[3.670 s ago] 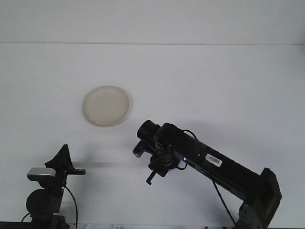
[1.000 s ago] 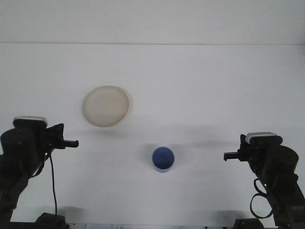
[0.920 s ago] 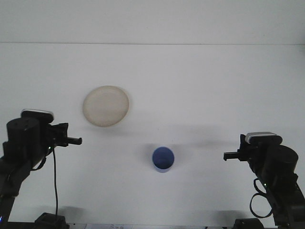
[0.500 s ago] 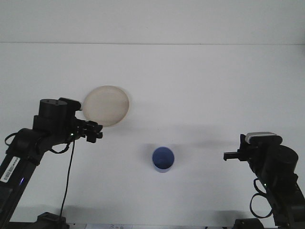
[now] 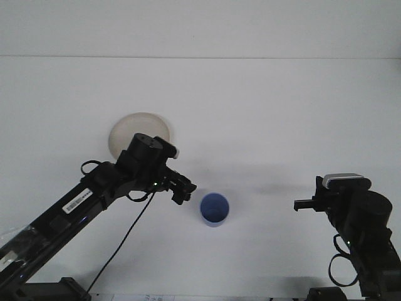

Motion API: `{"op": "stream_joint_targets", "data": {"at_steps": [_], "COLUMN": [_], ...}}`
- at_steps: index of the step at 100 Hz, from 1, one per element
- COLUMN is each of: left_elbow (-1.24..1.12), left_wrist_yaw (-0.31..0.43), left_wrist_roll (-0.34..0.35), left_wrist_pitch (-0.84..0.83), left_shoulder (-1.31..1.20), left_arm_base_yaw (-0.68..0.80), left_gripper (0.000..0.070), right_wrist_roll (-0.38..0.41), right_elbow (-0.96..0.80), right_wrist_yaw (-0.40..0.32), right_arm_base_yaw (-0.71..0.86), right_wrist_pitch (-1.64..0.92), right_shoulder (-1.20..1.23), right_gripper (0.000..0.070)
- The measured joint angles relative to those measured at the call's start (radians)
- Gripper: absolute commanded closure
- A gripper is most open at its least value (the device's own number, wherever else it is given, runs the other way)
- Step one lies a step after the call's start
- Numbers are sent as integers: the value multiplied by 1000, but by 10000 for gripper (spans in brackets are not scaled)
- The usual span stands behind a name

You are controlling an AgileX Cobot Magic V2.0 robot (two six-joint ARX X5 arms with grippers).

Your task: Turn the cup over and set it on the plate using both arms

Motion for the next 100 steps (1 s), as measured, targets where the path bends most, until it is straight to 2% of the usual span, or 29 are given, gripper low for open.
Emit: {"op": "stream_joint_targets", "data": {"at_steps": [49,68,71,74,83,85,100], "left_elbow": [60,60,60,60,60,60,78], "left_wrist_yaw": [-6,-111,-121,-125,-126,-126,-132], "left_wrist_roll": [13,31,34,35,38,38,41], "left_wrist_pitch": [2,4,3,2,-4,-6,-40], "left_shoulder": [180,238,257,269,294,295,294], "left_arm_base_yaw": [-145,-168,-168,-168,-170,-170,-173], "left_gripper": [320,329,352,408,661,700,691], "right_wrist_roll": [0,0,0,0,0,0,0], "right_elbow": [0,0,0,0,0,0,0], "right_wrist_yaw": [0,0,0,0,0,0,0], "right_arm_base_yaw": [0,0,0,0,0,0,0], "right_wrist_pitch": [0,0,0,0,0,0,0], "right_shoulder": [0,0,0,0,0,0,0], "right_gripper": [700,700,700,700,700,700,700]}}
